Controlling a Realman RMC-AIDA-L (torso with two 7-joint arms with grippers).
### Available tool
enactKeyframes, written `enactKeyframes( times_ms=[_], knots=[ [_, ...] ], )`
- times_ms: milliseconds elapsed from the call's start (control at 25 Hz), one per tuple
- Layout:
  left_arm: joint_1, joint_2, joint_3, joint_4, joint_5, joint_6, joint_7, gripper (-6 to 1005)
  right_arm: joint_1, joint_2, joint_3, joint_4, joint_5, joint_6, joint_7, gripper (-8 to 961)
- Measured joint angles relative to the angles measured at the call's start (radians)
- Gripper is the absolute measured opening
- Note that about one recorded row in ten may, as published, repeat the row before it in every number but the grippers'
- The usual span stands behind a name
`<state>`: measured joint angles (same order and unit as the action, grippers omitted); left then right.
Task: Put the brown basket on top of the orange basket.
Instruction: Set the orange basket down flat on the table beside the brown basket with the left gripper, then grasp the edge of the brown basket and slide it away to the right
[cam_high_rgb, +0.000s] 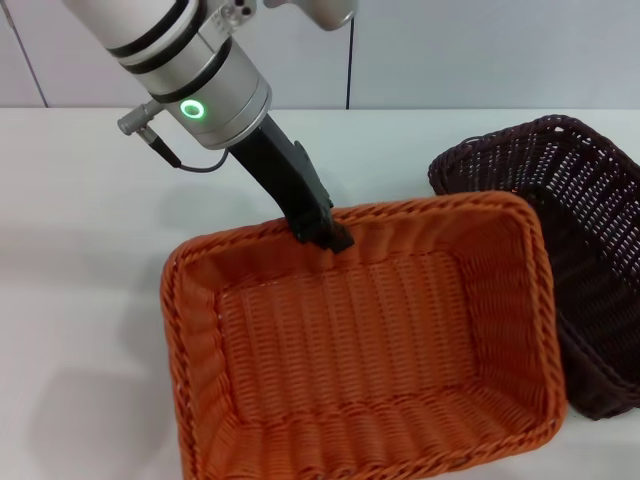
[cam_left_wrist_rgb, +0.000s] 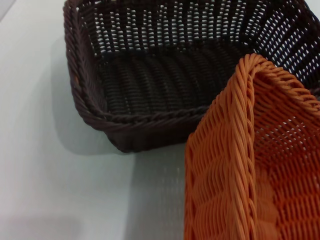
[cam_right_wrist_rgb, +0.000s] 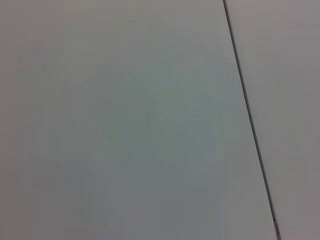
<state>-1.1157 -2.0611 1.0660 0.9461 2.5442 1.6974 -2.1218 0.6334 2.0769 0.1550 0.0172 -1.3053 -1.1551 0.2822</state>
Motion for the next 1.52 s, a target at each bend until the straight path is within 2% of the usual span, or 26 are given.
enactKeyframes(
  times_ms=[440, 640, 960, 1080, 1120, 1200, 1240, 1320, 1360, 1400, 1480, 1520],
  knots=[
    [0.014, -0.002, 0.012, 0.038, 0.001, -0.021, -0.032, 172, 0.003, -0.002, 0.002, -0.008, 0.001, 0.014, 0.0, 625],
    [0.042, -0.003, 0.004, 0.103, -0.012, -0.036, -0.041, 376, 0.002, -0.002, 0.002, -0.008, 0.001, 0.014, 0.0, 625],
    [0.119, 0.0, 0.003, 0.224, -0.088, -0.094, -0.035, 814, -0.002, -0.003, -0.01, -0.008, -0.003, 0.0, 0.008, 625],
    [0.153, 0.001, 0.004, 0.263, -0.123, -0.119, -0.028, 839, -0.002, -0.006, -0.03, -0.01, -0.006, -0.006, 0.02, 625],
    [0.167, 0.0, 0.004, 0.278, -0.136, -0.13, -0.023, 847, -0.002, -0.007, -0.05, -0.016, -0.007, -0.009, 0.038, 625],
    [0.214, -0.002, 0.006, 0.317, -0.2, -0.179, -0.002, 855, -0.006, -0.01, -0.175, -0.099, -0.018, -0.021, 0.181, 625],
    [0.227, -0.002, 0.006, 0.324, -0.222, -0.197, 0.006, 855, -0.006, -0.01, -0.175, -0.099, -0.018, -0.021, 0.181, 626],
    [0.272, -0.002, 0.006, 0.327, -0.315, -0.253, 0.045, 854, -0.018, -0.011, -0.301, -0.21, -0.065, -0.027, 0.376, 626],
    [0.272, -0.002, 0.006, 0.327, -0.315, -0.253, 0.045, 854, -0.036, -0.011, -0.416, -0.35, -0.141, -0.033, 0.589, 626],
    [0.305, -0.002, 0.004, 0.323, -0.388, -0.293, 0.078, 854, -0.036, -0.011, -0.416, -0.35, -0.141, -0.033, 0.589, 626],
    [0.422, -0.004, 0.021, 0.306, -0.643, -0.428, 0.225, 853, -0.059, -0.018, -0.536, -0.501, -0.237, -0.045, 0.788, 626],
    [0.446, -0.005, 0.031, 0.301, -0.696, -0.458, 0.261, 853, -0.07, -0.025, -0.588, -0.579, -0.29, -0.057, 0.887, 626]
  ],
)
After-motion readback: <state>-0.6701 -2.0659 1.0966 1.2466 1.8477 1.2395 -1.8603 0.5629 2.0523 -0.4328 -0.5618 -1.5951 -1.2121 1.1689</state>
